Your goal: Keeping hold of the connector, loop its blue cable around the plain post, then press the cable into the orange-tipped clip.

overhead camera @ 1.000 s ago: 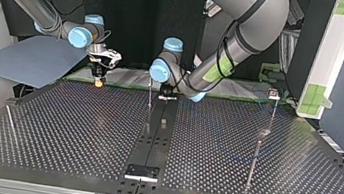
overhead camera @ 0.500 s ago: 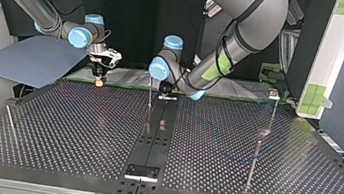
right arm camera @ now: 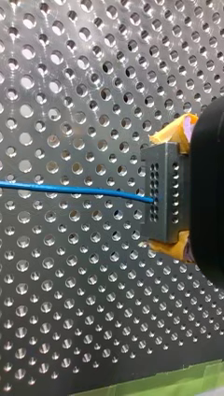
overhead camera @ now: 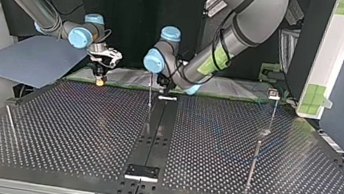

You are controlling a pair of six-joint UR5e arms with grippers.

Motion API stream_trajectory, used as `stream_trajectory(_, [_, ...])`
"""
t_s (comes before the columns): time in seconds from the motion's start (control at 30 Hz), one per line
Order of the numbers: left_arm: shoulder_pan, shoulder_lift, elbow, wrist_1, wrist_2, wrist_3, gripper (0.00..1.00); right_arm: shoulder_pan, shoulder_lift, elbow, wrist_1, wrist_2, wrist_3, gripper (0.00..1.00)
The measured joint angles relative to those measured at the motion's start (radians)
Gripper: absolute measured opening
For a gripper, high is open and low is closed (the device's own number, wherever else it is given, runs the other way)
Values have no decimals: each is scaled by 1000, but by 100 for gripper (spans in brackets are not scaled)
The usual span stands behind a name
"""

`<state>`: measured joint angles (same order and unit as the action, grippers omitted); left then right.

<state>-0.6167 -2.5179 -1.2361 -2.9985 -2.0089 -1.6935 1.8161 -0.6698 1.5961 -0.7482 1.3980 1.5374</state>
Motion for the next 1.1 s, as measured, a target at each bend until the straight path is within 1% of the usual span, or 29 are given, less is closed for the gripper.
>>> stream_trajectory(0.1, [-8,30,-31,29,16,5,100,3,0,0,1,-2,1,0])
stream_trajectory(0.2, [-16,63,-63,62,23,8,100,5,0,0,1,-4,1,0])
stream_trajectory(0.3, [-23,91,-94,93,21,9,100,6,0,0,2,-6,1,0])
stream_trajectory(0.4, [-32,104,-125,123,14,9,100,6,0,0,7,-8,1,0])
stream_trajectory(0.6, [-50,109,-188,173,7,9,100,7,0,0,11,-9,2,0])
stream_trajectory(0.77, [-61,109,-233,192,7,8,100,7,0,0,14,-10,2,0])
stream_trajectory(0.97, [-68,108,-297,234,9,4,100,9,0,0,15,-10,2,0])
stream_trajectory(1.1, [-74,107,-339,243,14,-1,100,11,0,0,15,-10,3,0])
